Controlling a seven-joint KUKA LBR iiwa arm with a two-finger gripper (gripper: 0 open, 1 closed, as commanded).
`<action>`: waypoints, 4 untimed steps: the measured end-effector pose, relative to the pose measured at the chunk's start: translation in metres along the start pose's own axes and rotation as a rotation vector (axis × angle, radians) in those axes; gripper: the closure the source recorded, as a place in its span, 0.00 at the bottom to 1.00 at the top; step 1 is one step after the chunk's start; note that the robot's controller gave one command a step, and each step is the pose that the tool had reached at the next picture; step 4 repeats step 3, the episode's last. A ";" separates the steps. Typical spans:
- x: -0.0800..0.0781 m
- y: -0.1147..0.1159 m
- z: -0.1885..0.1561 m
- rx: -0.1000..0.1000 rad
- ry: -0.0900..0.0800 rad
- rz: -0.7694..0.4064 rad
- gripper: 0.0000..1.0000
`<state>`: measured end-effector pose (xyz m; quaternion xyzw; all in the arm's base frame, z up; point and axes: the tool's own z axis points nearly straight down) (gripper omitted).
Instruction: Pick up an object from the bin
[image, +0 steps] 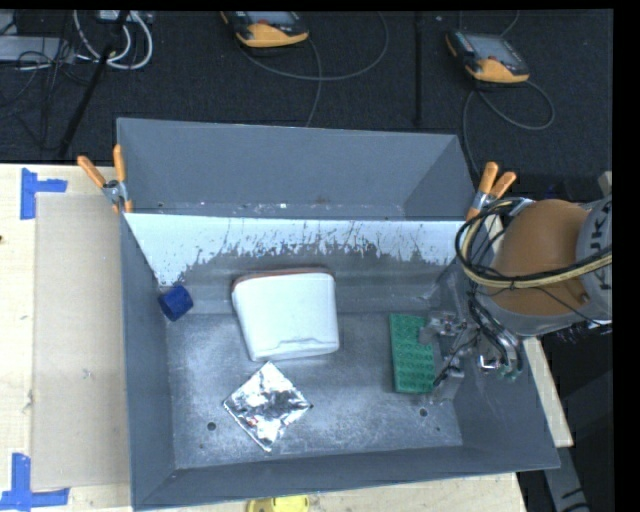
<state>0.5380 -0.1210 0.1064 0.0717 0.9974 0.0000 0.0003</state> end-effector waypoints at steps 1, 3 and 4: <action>-0.001 0.000 -0.042 0.000 -0.003 -0.004 1.00; -0.003 0.000 -0.093 0.000 -0.003 -0.008 1.00; -0.003 0.000 -0.093 0.000 -0.003 -0.008 1.00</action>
Offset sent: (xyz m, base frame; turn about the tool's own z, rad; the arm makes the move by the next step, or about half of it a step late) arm 0.0001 0.0001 0.0400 0.0000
